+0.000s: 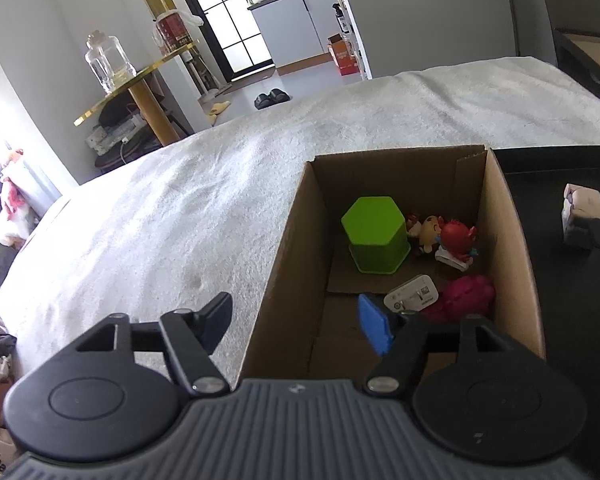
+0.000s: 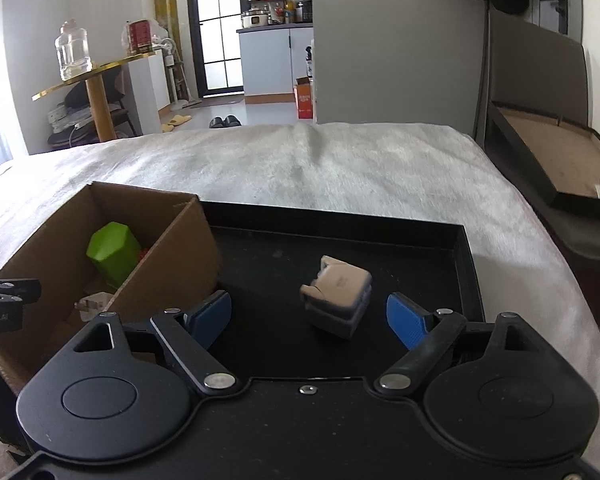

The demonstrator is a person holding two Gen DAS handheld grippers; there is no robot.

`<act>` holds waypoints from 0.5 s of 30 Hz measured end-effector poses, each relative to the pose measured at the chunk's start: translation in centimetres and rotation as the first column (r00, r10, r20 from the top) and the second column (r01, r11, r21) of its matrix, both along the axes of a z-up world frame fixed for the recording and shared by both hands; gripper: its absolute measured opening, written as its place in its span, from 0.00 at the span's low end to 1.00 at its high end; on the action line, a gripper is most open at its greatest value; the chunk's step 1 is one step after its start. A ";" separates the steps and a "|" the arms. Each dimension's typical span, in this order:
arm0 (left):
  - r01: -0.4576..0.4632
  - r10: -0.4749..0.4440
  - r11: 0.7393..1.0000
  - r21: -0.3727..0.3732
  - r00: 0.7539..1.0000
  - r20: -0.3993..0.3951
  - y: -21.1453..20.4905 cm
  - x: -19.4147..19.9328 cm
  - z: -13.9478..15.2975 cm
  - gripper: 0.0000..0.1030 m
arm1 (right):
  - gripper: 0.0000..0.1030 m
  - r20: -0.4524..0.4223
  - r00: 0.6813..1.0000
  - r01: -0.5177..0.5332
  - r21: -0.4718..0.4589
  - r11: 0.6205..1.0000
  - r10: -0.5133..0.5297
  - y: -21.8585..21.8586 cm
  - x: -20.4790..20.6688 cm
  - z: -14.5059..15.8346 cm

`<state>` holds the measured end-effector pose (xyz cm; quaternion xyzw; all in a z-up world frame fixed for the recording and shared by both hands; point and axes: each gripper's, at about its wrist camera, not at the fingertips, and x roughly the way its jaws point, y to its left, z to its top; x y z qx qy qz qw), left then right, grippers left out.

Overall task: Organize rigid objects
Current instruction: 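Move the right gripper to the beige-and-grey cube charger and close on it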

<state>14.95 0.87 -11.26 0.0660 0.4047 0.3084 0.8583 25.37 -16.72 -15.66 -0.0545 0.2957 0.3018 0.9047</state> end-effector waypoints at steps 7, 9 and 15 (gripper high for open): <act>-0.027 0.028 0.999 0.038 1.000 -0.014 -0.2 0.4 -0.4 0.81 | 0.76 -0.043 0.998 0.051 -0.001 0.999 -0.051 -0.2 1.6 -1.4; -0.029 0.030 0.999 0.033 0.999 -0.026 -0.1 0.7 -0.4 0.81 | 0.73 -0.056 0.997 0.062 -0.004 0.998 -0.062 -0.2 2.0 -1.7; -0.036 0.036 0.998 0.048 0.999 -0.016 -0.2 1.2 -0.6 0.83 | 0.70 -0.082 0.993 0.082 -0.004 0.997 -0.082 0.1 3.4 -2.1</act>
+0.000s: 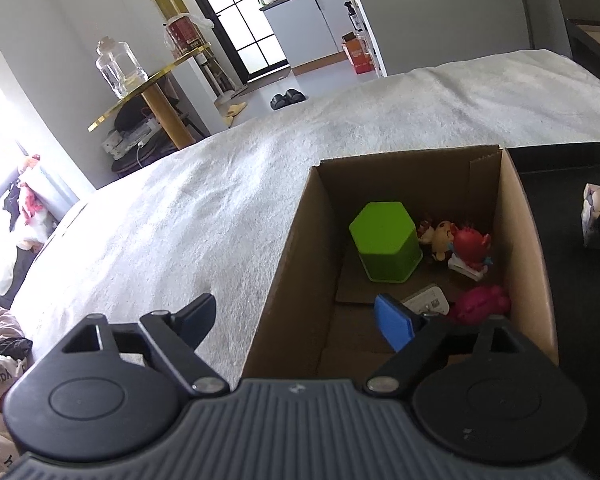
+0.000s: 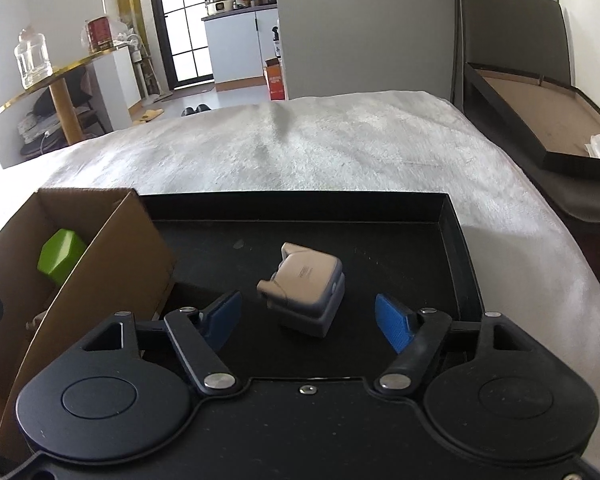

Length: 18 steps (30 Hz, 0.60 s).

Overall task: Organize rigid objects
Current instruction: 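Move the right gripper to the beige-and-grey cube charger and close on it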

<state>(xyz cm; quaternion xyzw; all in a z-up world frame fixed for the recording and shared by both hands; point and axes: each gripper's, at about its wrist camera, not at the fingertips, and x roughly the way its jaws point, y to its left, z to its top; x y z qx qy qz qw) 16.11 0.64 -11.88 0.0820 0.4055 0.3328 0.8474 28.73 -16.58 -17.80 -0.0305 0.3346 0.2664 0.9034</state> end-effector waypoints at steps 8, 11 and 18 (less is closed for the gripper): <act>0.014 -0.014 1.000 0.006 1.000 -0.016 -0.3 0.4 -0.1 0.83 | 0.66 0.006 1.000 0.021 -0.008 1.000 -0.021 1.3 1.5 -0.4; 0.006 -0.006 1.000 0.002 1.000 -0.014 -0.3 0.5 -0.1 0.83 | 0.56 -0.012 1.000 0.027 0.009 1.000 -0.027 1.2 2.0 -0.4; 0.025 -0.024 1.000 0.004 1.000 -0.007 -0.9 0.2 0.4 0.83 | 0.43 -0.005 1.000 -0.019 0.000 1.000 0.019 0.9 0.8 -0.2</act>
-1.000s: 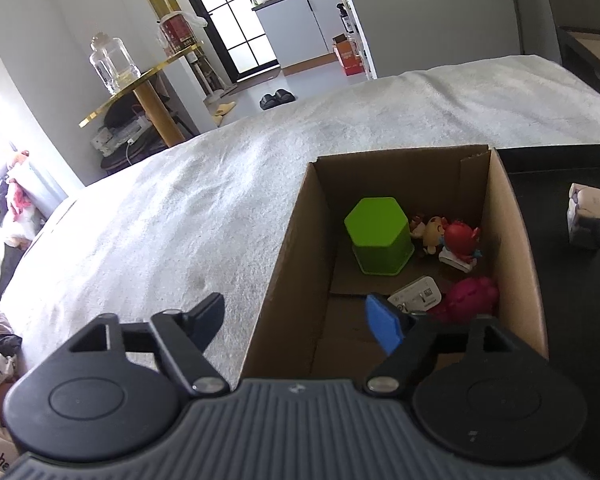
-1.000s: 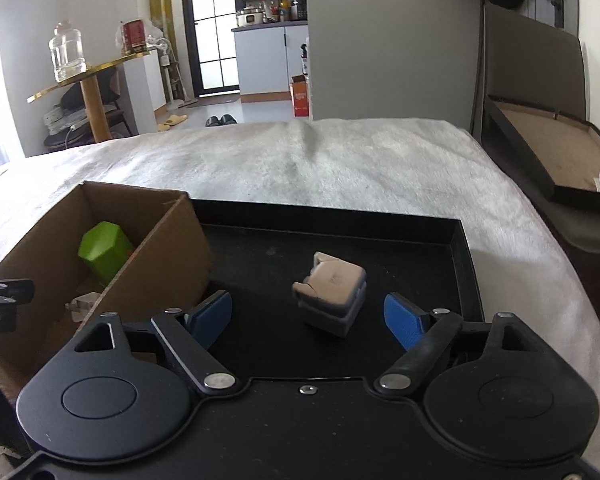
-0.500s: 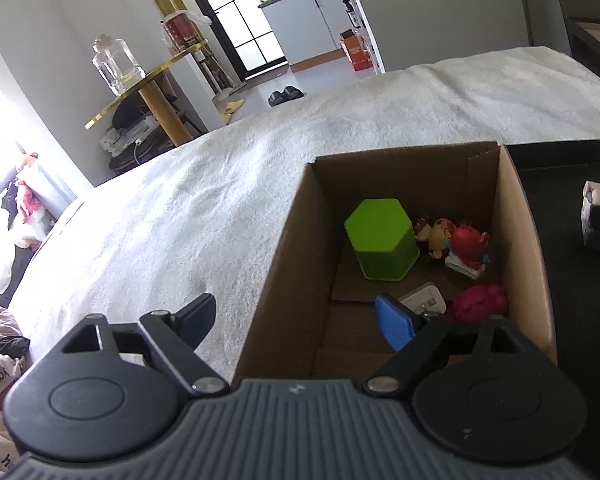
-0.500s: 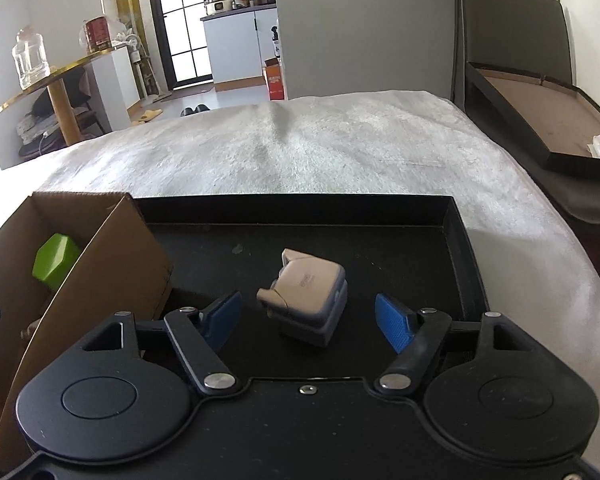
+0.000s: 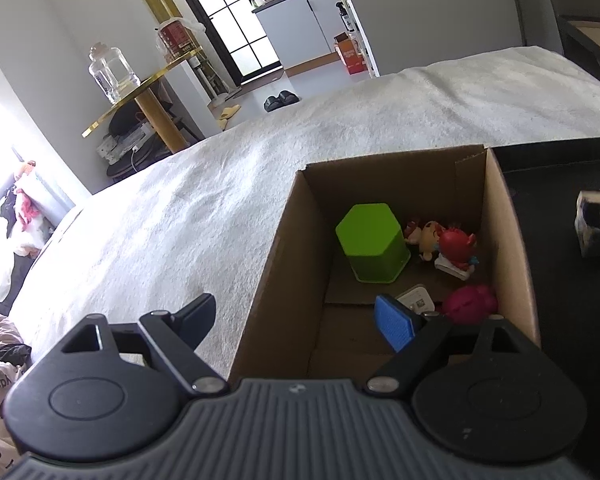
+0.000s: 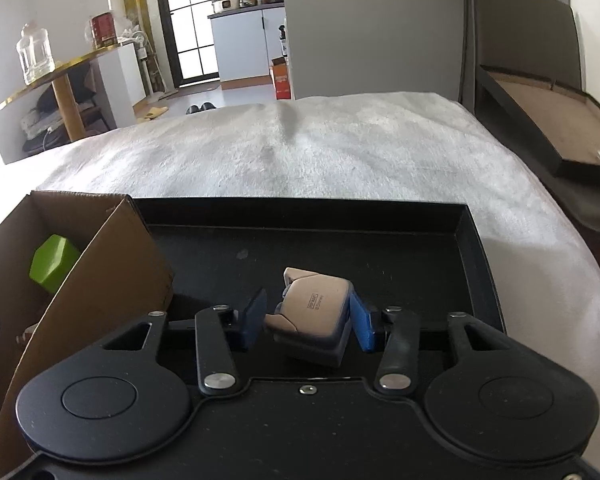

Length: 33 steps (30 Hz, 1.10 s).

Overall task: Organize rigid objects
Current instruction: 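Move the right gripper to the beige-and-grey cube charger and close on it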

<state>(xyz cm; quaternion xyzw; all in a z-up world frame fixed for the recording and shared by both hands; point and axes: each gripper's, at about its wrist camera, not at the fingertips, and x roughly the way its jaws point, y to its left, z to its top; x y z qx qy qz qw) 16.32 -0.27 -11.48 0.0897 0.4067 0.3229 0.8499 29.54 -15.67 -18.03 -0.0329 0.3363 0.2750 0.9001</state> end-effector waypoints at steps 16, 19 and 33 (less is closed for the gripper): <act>0.001 -0.001 1.000 -0.026 0.999 0.036 0.4 -1.1 0.5 0.83 | 0.34 -0.033 0.999 -0.032 -0.062 0.998 0.030 -2.3 -2.6 0.4; -0.001 0.002 0.999 -0.036 0.999 0.041 0.6 -1.2 0.4 0.83 | 0.34 -0.044 0.998 -0.043 -0.080 0.996 0.039 -2.7 -2.9 0.5; -0.008 0.010 0.999 -0.053 0.999 0.039 1.7 -1.3 0.0 0.83 | 0.66 -0.052 0.999 -0.007 -0.114 0.993 0.001 -0.4 -2.6 -0.5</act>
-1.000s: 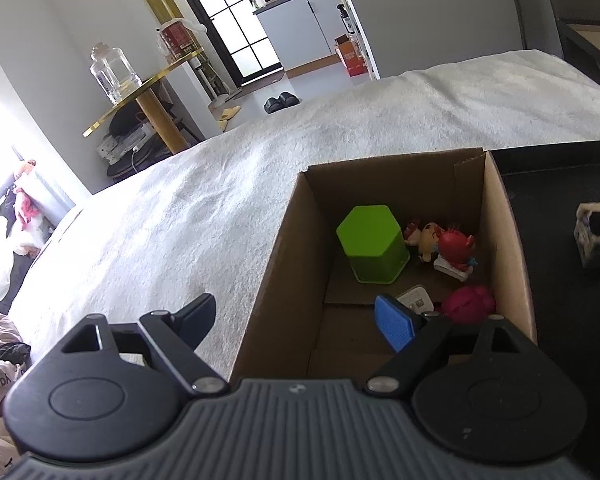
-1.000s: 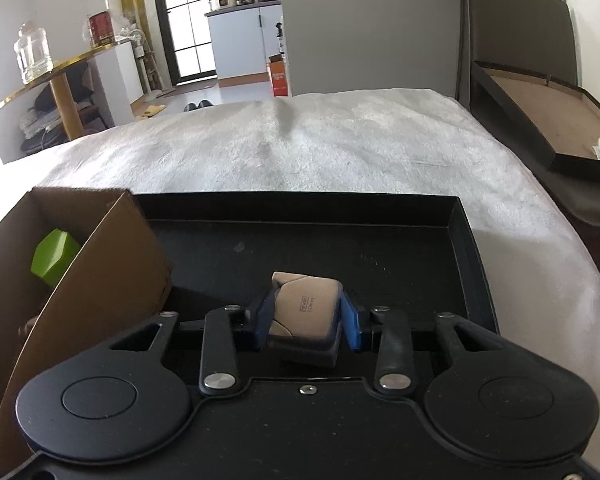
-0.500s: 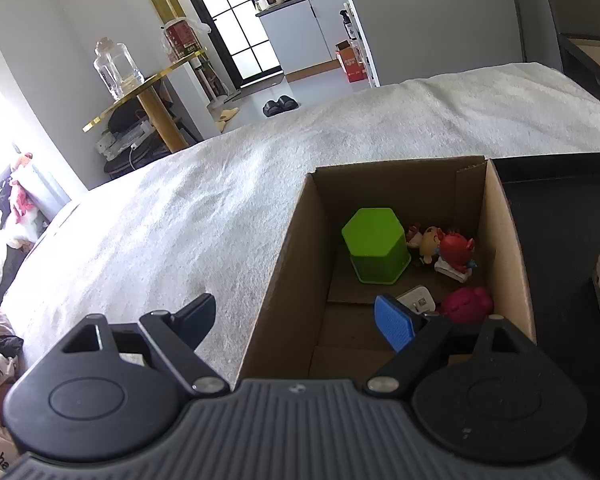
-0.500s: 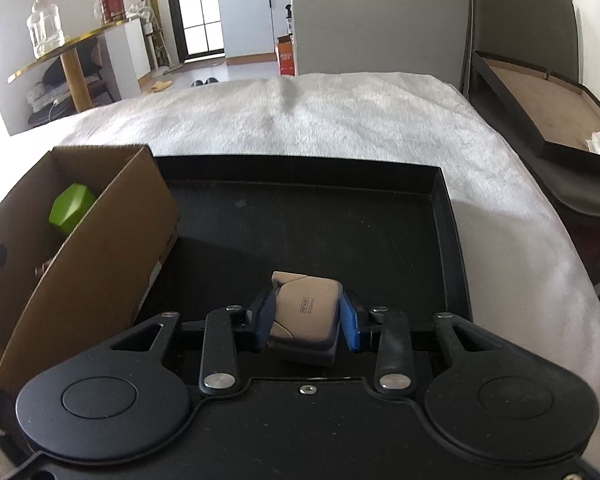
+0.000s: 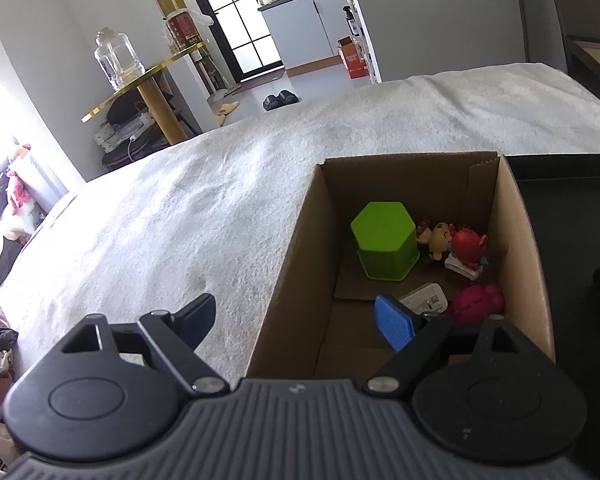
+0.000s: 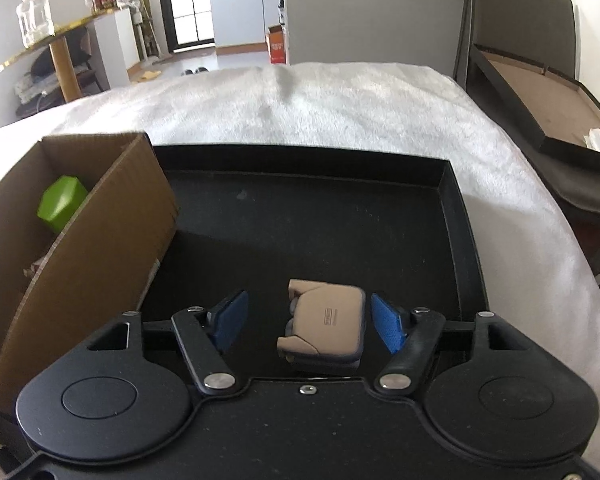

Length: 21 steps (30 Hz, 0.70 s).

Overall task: Organize rigid objects
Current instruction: 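Move the right gripper to the beige-and-grey cube charger and close on it, then carry the cube charger with the right gripper and release it into the box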

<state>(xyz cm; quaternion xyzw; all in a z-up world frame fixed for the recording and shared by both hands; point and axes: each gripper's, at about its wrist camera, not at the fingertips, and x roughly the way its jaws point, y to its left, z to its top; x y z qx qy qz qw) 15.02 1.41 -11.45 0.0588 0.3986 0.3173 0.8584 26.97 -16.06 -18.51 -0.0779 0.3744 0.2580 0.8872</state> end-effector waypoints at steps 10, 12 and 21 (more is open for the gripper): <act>0.000 0.000 1.000 0.000 1.000 0.007 -0.2 -0.2 0.3 0.83 | 0.42 -0.041 0.999 0.004 -0.022 1.000 -0.004 -0.5 0.1 -0.7; 0.000 0.000 1.000 0.004 1.000 0.010 -0.4 -0.4 0.4 0.83 | 0.41 -0.025 1.000 -0.004 -0.019 1.000 0.003 -0.6 -0.3 -0.3; 0.002 -0.002 1.000 0.003 1.000 0.016 -0.3 -1.0 0.9 0.83 | 0.41 0.002 1.000 -0.025 0.002 1.000 0.025 -0.9 -1.6 1.5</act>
